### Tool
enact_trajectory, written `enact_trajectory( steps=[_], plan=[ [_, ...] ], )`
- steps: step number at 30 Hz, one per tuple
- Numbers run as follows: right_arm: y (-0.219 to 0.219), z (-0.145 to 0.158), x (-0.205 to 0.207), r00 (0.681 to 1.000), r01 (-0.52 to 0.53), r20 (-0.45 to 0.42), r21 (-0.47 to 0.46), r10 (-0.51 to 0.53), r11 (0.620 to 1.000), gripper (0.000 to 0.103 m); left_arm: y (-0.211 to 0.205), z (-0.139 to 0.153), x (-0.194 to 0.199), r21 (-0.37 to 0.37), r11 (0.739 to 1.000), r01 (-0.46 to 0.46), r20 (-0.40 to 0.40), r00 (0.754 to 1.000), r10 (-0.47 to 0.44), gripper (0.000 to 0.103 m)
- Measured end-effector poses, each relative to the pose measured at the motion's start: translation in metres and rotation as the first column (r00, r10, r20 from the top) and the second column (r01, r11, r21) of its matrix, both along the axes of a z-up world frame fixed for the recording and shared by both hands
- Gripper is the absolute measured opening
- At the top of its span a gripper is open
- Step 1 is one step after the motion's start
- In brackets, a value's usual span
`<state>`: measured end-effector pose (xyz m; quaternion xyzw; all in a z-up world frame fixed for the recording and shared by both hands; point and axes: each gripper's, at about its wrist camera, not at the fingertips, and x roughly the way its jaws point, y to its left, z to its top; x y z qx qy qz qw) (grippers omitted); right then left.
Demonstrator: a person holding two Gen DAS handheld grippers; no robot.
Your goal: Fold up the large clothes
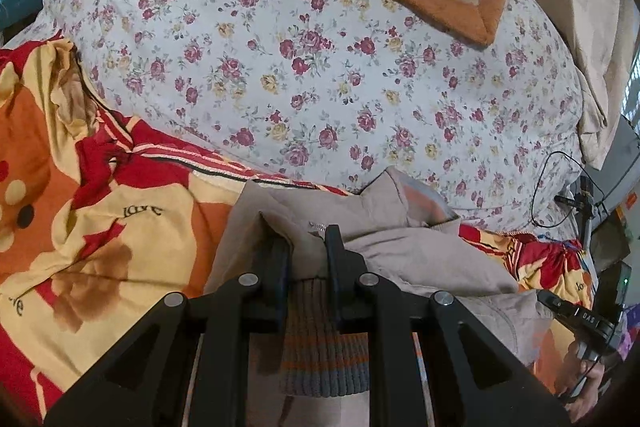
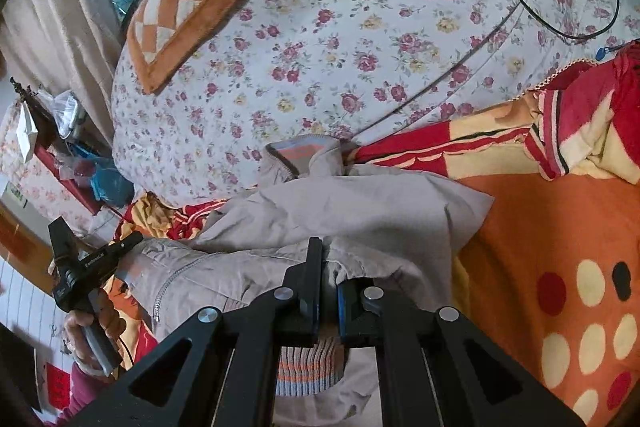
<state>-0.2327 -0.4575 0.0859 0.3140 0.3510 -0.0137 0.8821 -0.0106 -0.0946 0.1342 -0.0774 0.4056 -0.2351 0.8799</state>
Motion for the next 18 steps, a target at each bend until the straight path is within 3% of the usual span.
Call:
enact_trajectory(
  steps=[6,8,10,11,12,14,17,18],
  plan=[
    [-0.017,-0.016,0.026,0.999,0.044,-0.004,0.044,-0.044,0.998,0.004,-0.01,-0.019,0.028,-0.044,0.998,-0.037,-0.011,0.999,0.036,0.015],
    [-0.02,-0.026,0.036,0.998,0.057,0.021,0.009,-0.057,0.998,0.005,-0.015,-0.029,0.038,-0.036,0.999,-0.033,-0.021,0.999,0.033,0.019],
    [-0.022,-0.038,0.043,0.998,0.066,-0.014,0.009,-0.066,0.998,0.008,-0.018,-0.037,0.042,-0.015,1.0,-0.018,-0.038,0.999,0.018,0.035],
    [-0.024,-0.041,0.043,0.997,0.072,-0.029,0.029,-0.071,0.997,0.01,-0.018,-0.04,0.043,-0.002,1.0,-0.014,-0.054,0.998,0.014,0.052],
    [-0.026,-0.04,0.04,0.997,0.074,-0.025,0.049,-0.073,0.996,0.013,-0.017,-0.039,0.043,0.001,1.0,-0.016,-0.059,0.998,0.016,0.061],
    [-0.027,-0.027,0.031,0.996,0.083,0.012,0.025,-0.083,0.996,0.033,-0.011,-0.033,0.04,-0.016,1.0,-0.024,-0.053,0.998,0.024,0.063],
    [-0.023,-0.001,0.01,0.992,0.111,0.073,-0.047,-0.107,0.993,0.047,0.002,-0.015,0.031,-0.03,0.999,-0.043,-0.031,0.999,0.042,0.074],
    [-0.02,0.005,0.004,0.992,0.101,0.079,-0.061,-0.096,0.993,0.047,0.005,-0.01,0.026,-0.022,0.999,-0.036,-0.029,0.999,0.036,0.074]
  ],
)
